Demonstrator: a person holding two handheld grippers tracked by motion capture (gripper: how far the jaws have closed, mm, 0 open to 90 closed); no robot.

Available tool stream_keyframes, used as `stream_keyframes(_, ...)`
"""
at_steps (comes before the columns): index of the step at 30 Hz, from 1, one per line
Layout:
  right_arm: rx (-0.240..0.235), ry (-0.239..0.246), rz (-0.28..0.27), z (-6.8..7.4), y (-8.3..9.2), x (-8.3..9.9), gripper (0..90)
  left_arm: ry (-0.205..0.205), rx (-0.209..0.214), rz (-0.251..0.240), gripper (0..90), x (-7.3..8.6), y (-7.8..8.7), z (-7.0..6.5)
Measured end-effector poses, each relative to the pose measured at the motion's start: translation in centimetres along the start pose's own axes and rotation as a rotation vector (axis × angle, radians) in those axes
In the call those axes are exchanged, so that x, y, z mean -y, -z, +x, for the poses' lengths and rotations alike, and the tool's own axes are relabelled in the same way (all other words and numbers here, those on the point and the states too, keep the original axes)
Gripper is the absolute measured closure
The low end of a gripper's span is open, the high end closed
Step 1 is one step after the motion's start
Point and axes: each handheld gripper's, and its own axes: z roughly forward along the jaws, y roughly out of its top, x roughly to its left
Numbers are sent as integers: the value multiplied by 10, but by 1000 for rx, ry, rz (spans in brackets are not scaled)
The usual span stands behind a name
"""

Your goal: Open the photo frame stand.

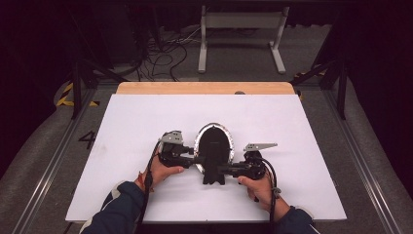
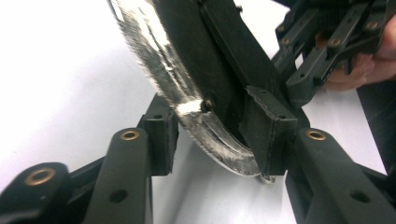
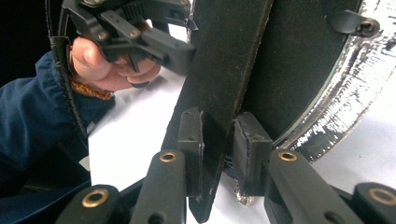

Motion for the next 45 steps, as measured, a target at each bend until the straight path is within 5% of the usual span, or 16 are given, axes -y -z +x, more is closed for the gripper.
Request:
stream_keyframes(5, -4, -9, 0, 0, 1, 0, 761, -18, -11, 6, 569, -3, 1, -3)
stream_keyframes(17, -25, 36, -24, 11, 10, -7, 762, -138, -148, -22, 623, -12, 8, -18)
stream_keyframes(27, -7, 104, 13, 24, 13, -8, 759, -200, -160, -34, 703, -12, 14, -25)
stream_keyframes(45, 18, 113, 6, 26, 16, -8, 755, -298, -268, -31, 716, -13, 11, -31)
